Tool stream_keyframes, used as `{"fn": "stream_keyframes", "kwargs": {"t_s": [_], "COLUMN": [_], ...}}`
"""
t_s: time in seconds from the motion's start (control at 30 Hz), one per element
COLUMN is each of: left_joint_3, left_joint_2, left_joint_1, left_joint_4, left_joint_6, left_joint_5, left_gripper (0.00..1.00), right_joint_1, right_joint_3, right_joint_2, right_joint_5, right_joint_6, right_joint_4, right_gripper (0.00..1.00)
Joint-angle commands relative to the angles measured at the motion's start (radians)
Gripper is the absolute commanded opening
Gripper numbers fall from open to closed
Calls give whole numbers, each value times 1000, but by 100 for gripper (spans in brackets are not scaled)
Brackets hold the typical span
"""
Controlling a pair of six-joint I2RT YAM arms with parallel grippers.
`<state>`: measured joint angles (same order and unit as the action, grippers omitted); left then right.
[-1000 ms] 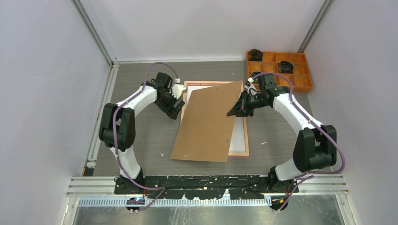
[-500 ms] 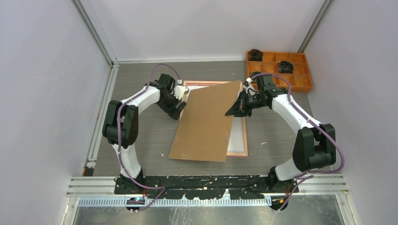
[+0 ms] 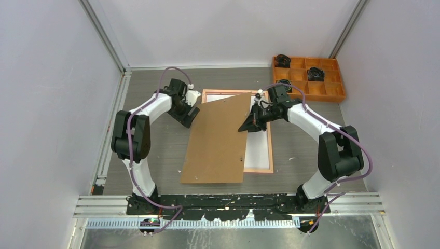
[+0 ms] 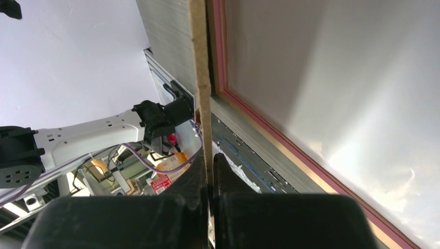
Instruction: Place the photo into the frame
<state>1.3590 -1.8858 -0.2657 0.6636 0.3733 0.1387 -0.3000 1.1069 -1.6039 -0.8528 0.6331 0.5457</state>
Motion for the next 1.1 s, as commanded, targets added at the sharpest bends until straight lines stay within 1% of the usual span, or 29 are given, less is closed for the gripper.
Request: {"fn": "stream_keyframes", "kwargs": {"t_s": [0.0,0.07,0.13,0.2,0.3,0.33,0.47,0.63,0.8,0.97,1.07], "left_joint_3": [32,20,-2,-9,3,18,64,104,128,111,114], "left_joint_2": [57,69,75,74,60,55,26,-17,-55,-82,-99], "left_joint_1": [66,80,82,80,78,76,59,25,-12,-37,-41], "left_joint_4": [-25,-27,-33,-30,-13,-7,17,15,-3,-39,-49], "left_joint_6": [-5,2,9,-4,-36,-41,-85,-145,-195,-222,-234], "left_joint_5": [3,12,19,46,105,114,171,224,259,242,236], "left_gripper": [77,77,77,78,78,78,79,78,77,73,69], "right_joint_1": [-17,-13,-6,3,39,48,92,99,100,105,108], "right_joint_3": [26,20,-8,-23,-30,-33,-43,-87,-101,-115,-130], "right_joint_2": [-13,26,86,160,299,339,460,571,640,696,708], "right_joint_5": [-20,-46,-83,-98,-91,-82,-36,-28,28,53,57], "right_joint_6": [96,144,241,314,343,338,269,247,117,59,41], "right_joint_4": [-51,-123,-247,-336,-344,-325,-166,-74,158,269,295], "right_gripper": [1,1,1,1,1,1,1,1,1,1,1]}}
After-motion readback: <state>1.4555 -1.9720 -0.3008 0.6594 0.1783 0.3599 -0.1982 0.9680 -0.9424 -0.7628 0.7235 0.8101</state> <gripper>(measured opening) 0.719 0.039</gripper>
